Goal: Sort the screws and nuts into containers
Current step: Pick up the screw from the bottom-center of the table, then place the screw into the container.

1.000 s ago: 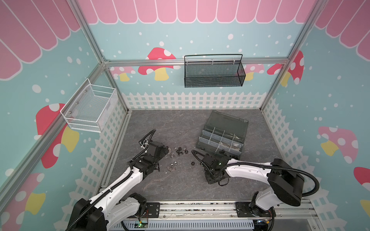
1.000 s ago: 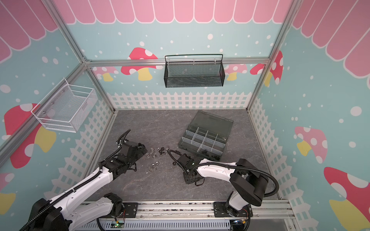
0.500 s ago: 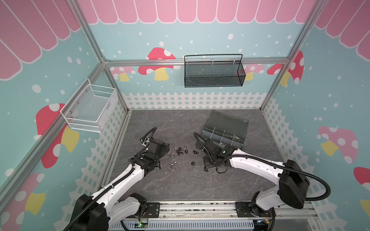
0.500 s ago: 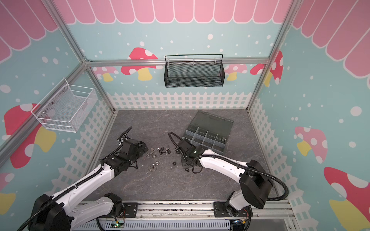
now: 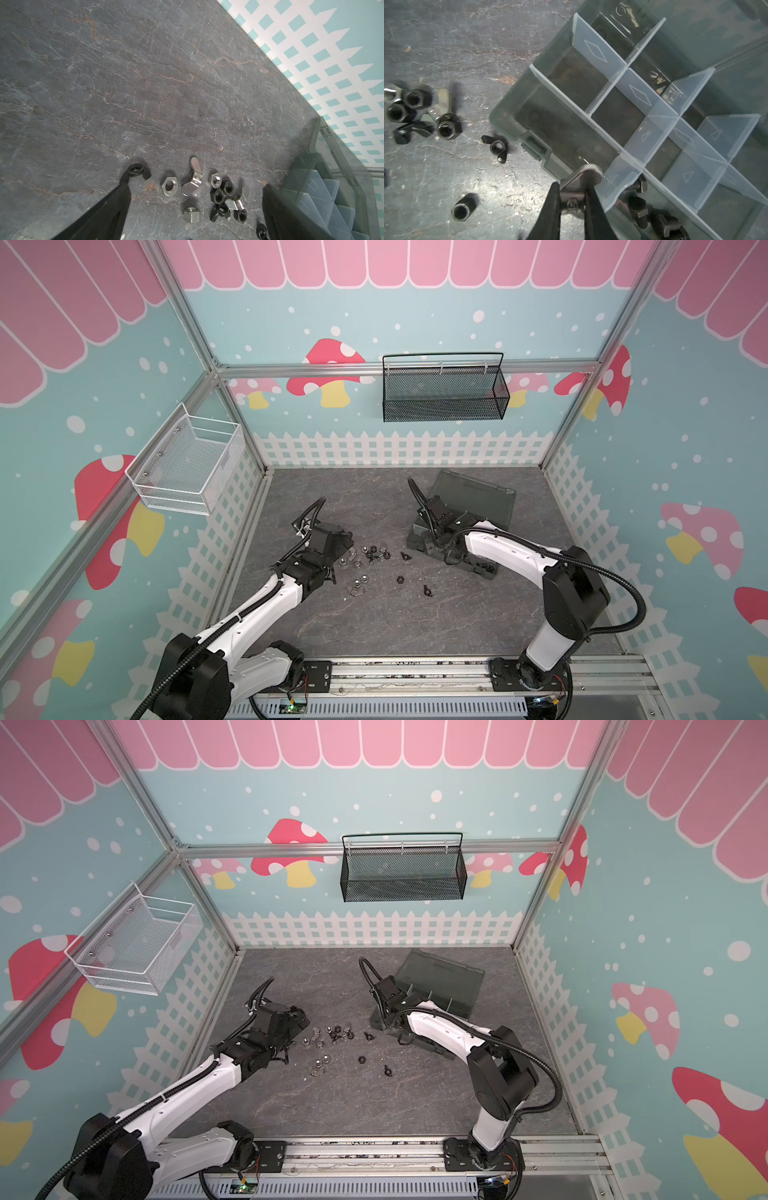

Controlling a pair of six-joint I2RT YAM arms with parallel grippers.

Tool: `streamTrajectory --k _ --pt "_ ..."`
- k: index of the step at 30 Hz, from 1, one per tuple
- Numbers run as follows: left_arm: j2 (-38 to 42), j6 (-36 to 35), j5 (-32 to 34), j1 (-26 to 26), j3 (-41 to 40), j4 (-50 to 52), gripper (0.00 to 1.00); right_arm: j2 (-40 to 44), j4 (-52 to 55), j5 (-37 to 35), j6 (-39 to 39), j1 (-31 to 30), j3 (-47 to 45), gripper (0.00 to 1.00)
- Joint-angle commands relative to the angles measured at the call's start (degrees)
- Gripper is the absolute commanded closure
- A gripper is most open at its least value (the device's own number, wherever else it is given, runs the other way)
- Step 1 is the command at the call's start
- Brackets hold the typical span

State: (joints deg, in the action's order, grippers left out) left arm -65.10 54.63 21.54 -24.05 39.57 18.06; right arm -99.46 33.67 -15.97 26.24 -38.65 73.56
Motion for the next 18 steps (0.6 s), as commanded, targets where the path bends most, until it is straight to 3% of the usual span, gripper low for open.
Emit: streamTrajectory --k 1,12,18 --pt "-0.3 -0.4 -0.1 1.9 1.5 -1.0 0.0 -2.9 -1.4 -1.8 -4.4 0.9 3.1 1.0" --pt "-1.4 -1.0 -1.6 3.0 1.2 -1.0 0.0 -8.4 -2.7 -0.5 -7.3 2.8 6.1 0.95" --pt "-2.7 -1.0 -2.8 3.4 1.6 -0.8 0.0 -8.7 -3.6 1.3 -6.9 2.8 5.5 0.74"
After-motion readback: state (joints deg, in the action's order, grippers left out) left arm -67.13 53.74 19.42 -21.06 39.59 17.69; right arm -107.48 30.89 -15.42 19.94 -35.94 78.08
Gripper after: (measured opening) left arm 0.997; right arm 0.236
